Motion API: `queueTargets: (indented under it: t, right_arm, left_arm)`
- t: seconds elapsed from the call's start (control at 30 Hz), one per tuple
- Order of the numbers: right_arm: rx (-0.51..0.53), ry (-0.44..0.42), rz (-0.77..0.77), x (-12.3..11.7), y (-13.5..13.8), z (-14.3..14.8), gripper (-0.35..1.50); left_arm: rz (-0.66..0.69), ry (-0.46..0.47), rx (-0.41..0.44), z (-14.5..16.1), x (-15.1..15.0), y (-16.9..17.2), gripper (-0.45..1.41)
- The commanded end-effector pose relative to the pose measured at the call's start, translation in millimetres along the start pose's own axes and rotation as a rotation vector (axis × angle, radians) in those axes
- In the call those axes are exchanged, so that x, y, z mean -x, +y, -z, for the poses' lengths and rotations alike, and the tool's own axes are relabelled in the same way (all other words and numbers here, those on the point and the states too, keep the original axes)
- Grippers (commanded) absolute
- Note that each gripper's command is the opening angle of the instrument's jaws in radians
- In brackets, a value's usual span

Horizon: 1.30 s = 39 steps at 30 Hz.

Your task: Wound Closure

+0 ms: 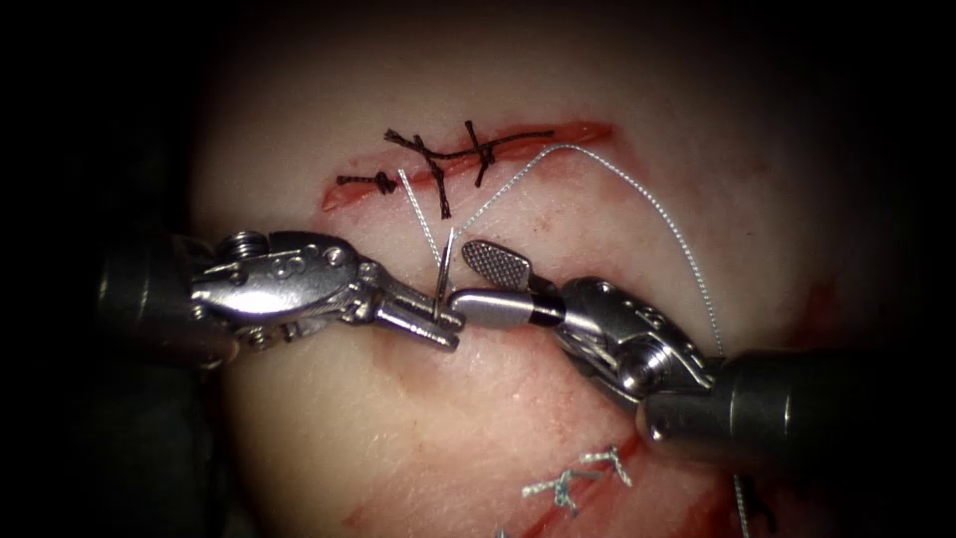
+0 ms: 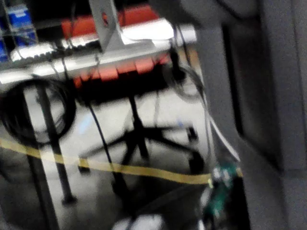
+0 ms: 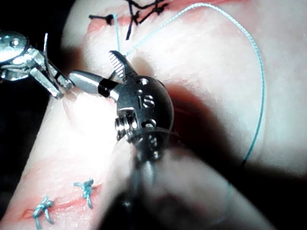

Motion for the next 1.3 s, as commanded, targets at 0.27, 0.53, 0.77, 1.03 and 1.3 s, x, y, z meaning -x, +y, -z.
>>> queueTargets:
  t: [0.27,0.53,0.77,1.03,1.3]
  right_arm:
    - [0.066,0.038,0.205,-3.0,-1.3,-1.1,1.25]
    - [0.088,0.064,0.345,-4.4,-1.8,-2.6,1.00]
    - [0.060,0.108,0.384,-6.7,-1.3,-4.5,-0.14]
    - [-0.662,-0.296,0.454,-2.1,-3.1,-5.2,-0.35]
    - [-0.929,-0.447,0.349,1.7,-8.9,-0.5,-0.35]
  left_arm:
    - [0.645,0.257,0.013,0.9,-4.9,1.5,-0.45]
    - [1.020,0.469,0.116,3.0,-9.6,3.0,-0.45]
    - [1.189,0.565,0.151,3.4,-10.9,3.9,-0.45]
    - [1.087,0.618,0.243,3.5,-13.1,5.0,-0.45]
    - [0.774,0.677,0.134,9.1,-13.9,2.0,-0.45]
